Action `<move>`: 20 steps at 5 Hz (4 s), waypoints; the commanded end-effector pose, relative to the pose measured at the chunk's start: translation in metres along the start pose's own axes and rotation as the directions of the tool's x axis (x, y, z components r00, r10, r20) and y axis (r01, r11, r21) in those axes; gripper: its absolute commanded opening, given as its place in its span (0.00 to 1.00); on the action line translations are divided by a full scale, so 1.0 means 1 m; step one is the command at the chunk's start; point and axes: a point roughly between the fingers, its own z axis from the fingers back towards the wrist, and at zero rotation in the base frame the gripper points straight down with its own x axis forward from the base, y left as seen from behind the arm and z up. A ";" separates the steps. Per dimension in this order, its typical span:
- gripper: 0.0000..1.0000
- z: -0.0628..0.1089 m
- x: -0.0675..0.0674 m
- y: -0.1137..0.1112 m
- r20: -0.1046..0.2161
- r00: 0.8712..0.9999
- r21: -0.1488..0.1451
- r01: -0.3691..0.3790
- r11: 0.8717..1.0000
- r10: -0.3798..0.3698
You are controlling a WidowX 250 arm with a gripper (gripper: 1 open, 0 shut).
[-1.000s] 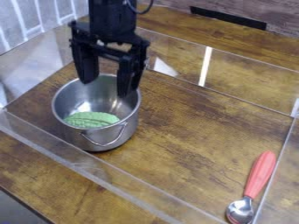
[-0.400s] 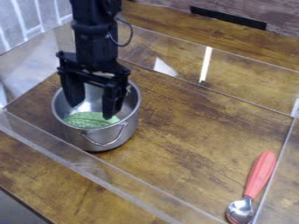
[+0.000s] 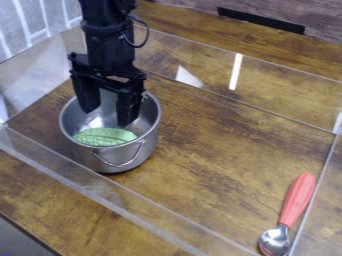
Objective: Remove the green object from the silver pot and put it on the table
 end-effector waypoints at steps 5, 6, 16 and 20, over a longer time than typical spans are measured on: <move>1.00 -0.043 0.007 0.012 0.125 0.991 0.001 0.046 0.999 -0.046; 1.00 -0.051 0.011 0.004 0.122 0.989 0.003 0.079 0.997 -0.079; 0.00 0.024 0.018 0.061 0.110 0.970 -0.037 0.220 0.975 -0.214; 0.00 0.074 0.018 -0.026 0.208 0.974 -0.103 0.110 0.989 -0.087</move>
